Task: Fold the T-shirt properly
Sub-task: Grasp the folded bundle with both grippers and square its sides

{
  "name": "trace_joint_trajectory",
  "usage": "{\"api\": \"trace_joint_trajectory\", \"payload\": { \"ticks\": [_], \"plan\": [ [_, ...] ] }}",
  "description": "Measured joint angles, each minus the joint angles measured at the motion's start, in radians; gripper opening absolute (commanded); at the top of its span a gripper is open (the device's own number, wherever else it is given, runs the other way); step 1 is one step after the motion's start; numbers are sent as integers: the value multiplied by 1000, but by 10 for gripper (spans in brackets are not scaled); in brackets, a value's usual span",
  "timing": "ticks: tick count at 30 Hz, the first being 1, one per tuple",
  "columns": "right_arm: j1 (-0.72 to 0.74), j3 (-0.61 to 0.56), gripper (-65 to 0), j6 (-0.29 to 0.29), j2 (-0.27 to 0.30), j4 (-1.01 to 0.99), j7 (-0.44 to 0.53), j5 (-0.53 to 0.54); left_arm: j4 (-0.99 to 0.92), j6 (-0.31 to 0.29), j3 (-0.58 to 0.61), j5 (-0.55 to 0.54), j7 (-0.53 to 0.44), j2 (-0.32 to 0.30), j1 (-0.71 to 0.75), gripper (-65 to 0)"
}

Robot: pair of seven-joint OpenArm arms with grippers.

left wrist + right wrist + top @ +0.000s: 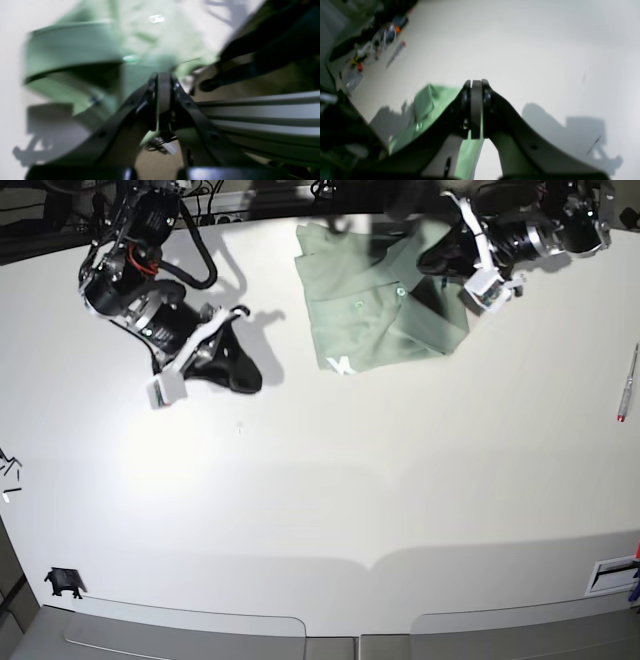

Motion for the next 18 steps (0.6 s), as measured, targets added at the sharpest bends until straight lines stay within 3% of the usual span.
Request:
{"api": "trace_joint_trajectory", "payload": {
  "ticks": [3,7,13,18],
  "plan": [
    [64,-48,-650,1,0,-17,40,-124,0,-26,5,-11,34,7,22,-650],
    [147,-169,-650,0,0,-175,86,-193,0,-26,45,-3,37,7,38,-650],
    [286,-389,-650,1,3,-469,130,-310,-13,-27,185,181,7,5,33,-650],
    [370,-497,-650,0,4,-593,193,-353,-122,-29,273,394,-142,8,14,-650]
  ]
}}
